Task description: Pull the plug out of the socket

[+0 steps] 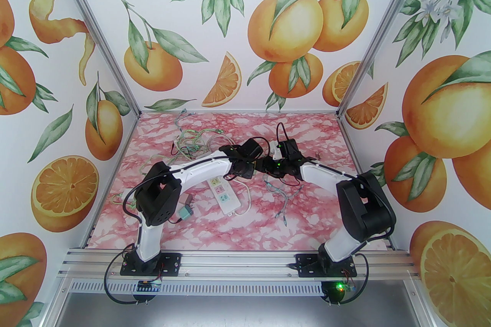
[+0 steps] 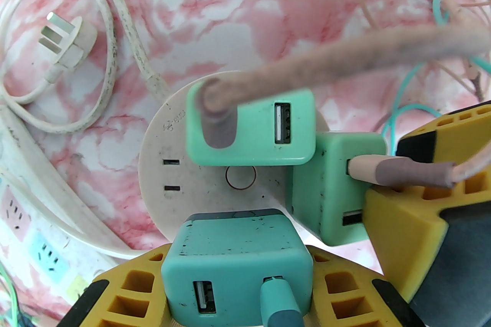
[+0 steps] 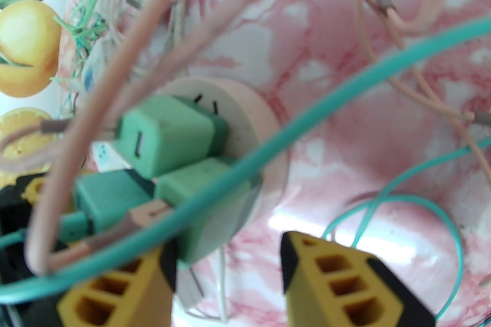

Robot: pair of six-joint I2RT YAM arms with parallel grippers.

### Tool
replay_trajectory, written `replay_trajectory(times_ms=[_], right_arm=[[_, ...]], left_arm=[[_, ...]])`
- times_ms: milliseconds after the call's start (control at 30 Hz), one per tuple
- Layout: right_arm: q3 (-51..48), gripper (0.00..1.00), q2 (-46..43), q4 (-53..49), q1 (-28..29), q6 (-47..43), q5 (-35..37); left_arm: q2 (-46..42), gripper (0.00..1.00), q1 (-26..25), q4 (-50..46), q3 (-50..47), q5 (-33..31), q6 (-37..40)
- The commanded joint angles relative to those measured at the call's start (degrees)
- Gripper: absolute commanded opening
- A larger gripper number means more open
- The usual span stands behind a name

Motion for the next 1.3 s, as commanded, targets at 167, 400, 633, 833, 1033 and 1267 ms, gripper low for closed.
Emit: replay_trajectory(times_ms=[167,400,633,833,1033,1267], right_arm=[[-0.85,0.57,-0.67,-9.87,0.89,-3.08,3.83],[0.99,0.7,-8.09,-10.98,0.53,-3.45,5.41],[0.07,0.81,-17.31,-12.35,0.09,-1.17,8.7],[-2.84,0.92,-27.27,-15.54,-0.52,2.56,15.26],[-6.77,1.0,-37.23,-19.04,-1.52,6.19,22.45],[-9.0,1.0,-43.36,-23.21,-3.86,7.69,25.2]], left_arm=[[-7.01,0.24,0.65,6.65,0.35,4.9,-0.43],[-7.17,0.24,1.12,6.17,1.56,4.9,0.54],[-7.52,0.25,1.53,3.77,4.38,4.9,3.07],[-8.53,0.25,2.14,1.23,6.28,4.9,6.34],[-8.25,0.25,2.08,0.37,7.15,4.86,10.08],[-8.27,0.25,1.54,-1.3,8.12,3.99,10.52]])
